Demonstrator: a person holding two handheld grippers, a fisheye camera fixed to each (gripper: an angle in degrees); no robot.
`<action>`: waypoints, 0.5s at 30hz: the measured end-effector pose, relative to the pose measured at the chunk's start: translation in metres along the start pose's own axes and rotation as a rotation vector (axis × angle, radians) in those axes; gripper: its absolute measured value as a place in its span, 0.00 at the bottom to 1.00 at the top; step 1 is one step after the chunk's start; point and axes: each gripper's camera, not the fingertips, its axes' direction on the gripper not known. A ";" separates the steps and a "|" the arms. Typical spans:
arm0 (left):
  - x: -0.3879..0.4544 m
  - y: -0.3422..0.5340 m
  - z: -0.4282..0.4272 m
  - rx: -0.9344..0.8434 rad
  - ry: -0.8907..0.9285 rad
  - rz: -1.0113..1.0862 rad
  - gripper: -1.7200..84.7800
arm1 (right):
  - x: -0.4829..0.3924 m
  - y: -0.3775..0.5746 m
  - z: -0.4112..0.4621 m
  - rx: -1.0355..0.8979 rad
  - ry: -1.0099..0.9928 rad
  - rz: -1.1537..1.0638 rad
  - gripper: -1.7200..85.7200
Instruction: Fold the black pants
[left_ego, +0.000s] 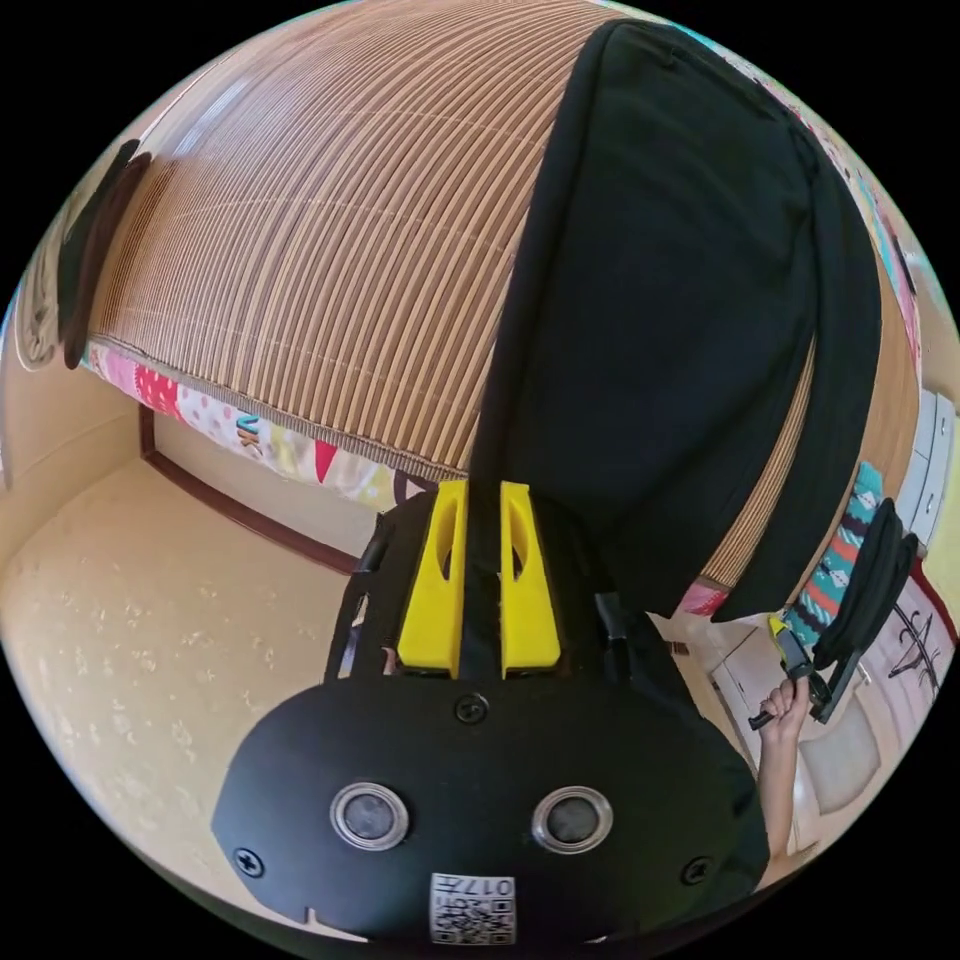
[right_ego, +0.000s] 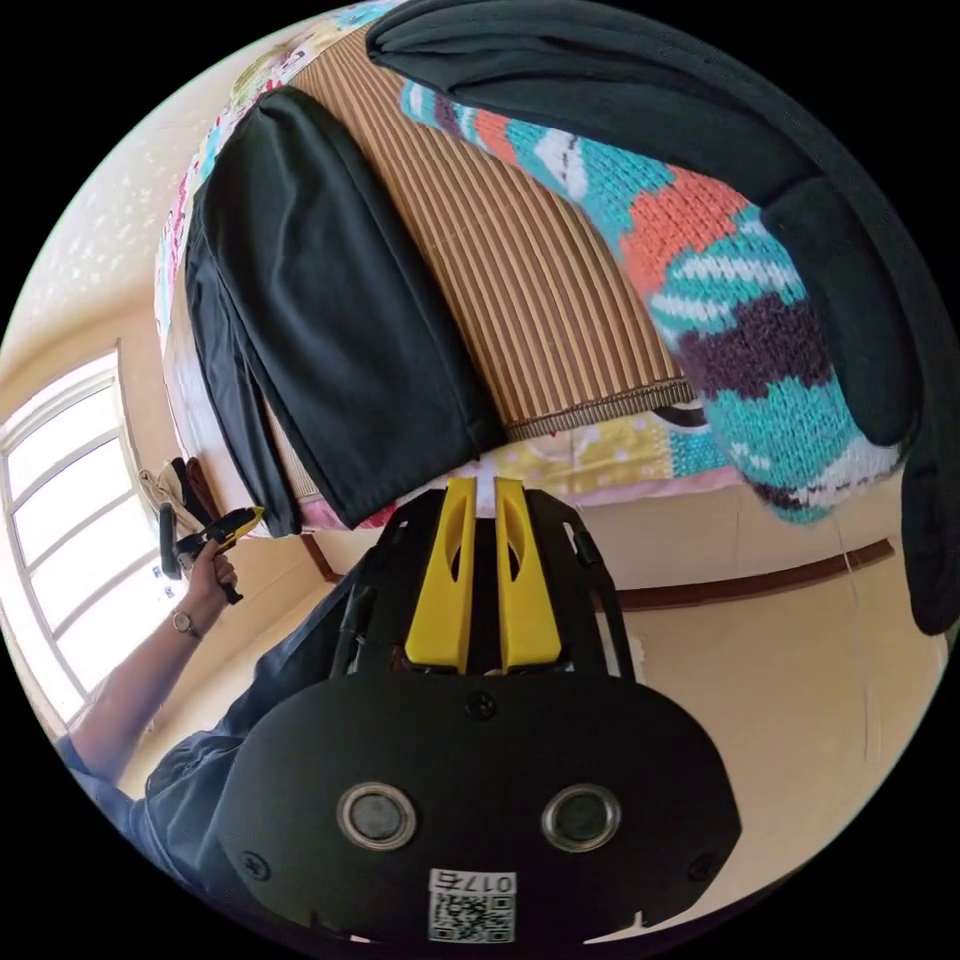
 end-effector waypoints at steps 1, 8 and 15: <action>-0.010 0.003 -0.001 -0.003 0.058 0.001 0.05 | 0.000 0.001 -0.002 0.005 -0.011 -0.003 0.05; -0.082 0.039 -0.046 0.137 0.056 0.010 0.02 | 0.006 0.006 -0.029 0.106 -0.007 -0.011 0.07; -0.163 0.051 -0.017 0.031 0.086 -0.380 0.02 | 0.005 0.002 -0.033 0.148 0.100 0.018 0.12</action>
